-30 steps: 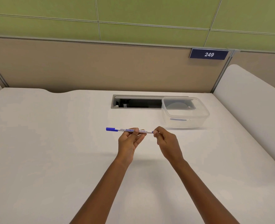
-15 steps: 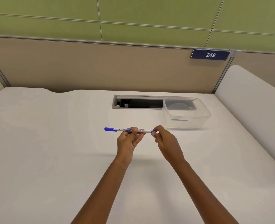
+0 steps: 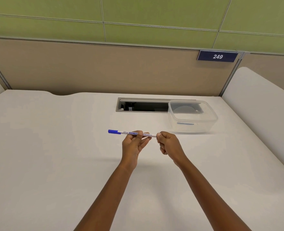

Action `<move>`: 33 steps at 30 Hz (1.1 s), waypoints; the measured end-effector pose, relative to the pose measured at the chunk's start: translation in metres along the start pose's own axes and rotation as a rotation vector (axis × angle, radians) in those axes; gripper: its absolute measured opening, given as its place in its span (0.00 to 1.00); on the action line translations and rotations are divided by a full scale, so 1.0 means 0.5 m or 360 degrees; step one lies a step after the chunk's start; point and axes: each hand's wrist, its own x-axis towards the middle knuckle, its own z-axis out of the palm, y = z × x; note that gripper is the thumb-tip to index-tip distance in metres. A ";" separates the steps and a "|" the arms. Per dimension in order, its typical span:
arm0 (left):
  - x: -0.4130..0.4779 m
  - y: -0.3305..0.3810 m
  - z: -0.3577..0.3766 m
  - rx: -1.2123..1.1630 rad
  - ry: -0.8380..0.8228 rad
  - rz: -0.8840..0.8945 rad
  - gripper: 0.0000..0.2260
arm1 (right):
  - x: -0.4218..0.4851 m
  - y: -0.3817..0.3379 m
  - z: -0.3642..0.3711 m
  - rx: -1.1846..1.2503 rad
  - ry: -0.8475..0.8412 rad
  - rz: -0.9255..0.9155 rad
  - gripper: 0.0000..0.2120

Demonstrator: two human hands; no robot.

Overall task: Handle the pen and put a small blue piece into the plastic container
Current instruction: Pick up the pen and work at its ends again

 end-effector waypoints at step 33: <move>-0.008 -0.022 0.017 0.0246 -0.0149 0.0135 0.08 | -0.009 -0.026 0.006 -0.0024 -0.0150 0.0054 0.20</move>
